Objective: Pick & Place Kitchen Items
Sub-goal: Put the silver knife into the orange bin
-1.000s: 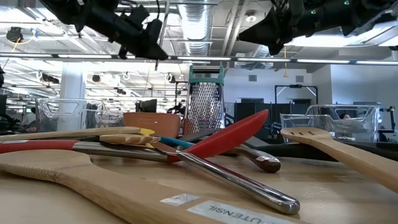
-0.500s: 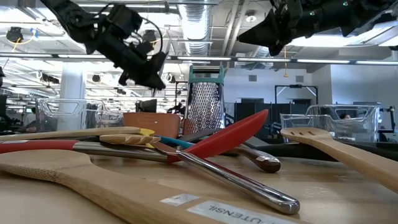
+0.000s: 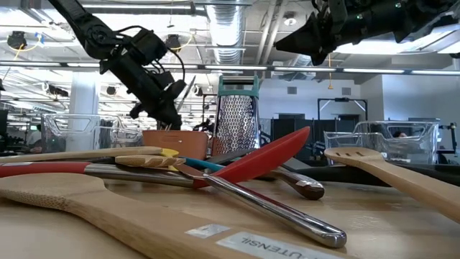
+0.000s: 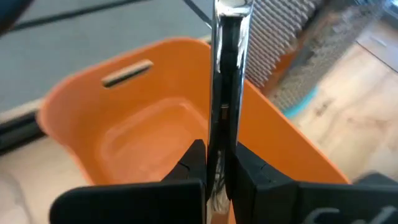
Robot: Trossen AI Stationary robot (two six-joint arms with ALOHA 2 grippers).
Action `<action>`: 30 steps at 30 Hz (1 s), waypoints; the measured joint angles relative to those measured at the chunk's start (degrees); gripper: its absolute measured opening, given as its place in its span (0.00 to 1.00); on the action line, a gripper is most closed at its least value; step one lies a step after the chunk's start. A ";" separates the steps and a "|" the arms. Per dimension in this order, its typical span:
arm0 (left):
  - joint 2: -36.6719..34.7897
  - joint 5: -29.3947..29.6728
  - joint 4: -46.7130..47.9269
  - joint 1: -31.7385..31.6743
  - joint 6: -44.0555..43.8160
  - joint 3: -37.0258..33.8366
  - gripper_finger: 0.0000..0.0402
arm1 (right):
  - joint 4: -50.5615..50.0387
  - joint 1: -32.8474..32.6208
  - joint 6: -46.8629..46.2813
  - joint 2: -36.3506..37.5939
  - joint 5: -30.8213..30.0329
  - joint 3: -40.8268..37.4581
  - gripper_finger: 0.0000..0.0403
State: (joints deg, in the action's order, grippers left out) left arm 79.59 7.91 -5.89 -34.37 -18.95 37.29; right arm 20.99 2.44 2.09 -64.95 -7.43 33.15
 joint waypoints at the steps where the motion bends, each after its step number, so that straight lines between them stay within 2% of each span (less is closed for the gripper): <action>1: 0.00 -0.37 0.59 0.23 0.01 0.31 0.02 | 0.01 0.00 0.00 0.00 -0.01 0.00 0.00; 8: 0.00 -0.79 1.16 0.56 -0.32 0.90 0.02 | 0.02 -0.02 -0.02 -0.01 -0.10 0.00 0.00; 12: 0.99 1.93 1.29 1.09 -1.01 0.92 0.02 | 0.04 -0.02 0.00 -0.02 -0.10 0.00 0.00; 25: 11.44 4.12 1.08 2.55 -2.03 3.35 0.02 | 0.09 -0.02 0.00 -0.02 -0.12 0.00 0.00; 30: 12.54 3.92 1.75 2.55 -1.93 3.63 0.02 | 0.04 -0.02 -0.02 -0.02 -0.12 0.00 0.00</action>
State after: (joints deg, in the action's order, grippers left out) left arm 92.13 11.83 -4.14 -31.81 -20.88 40.93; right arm 21.04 2.42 2.07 -64.97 -7.55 33.15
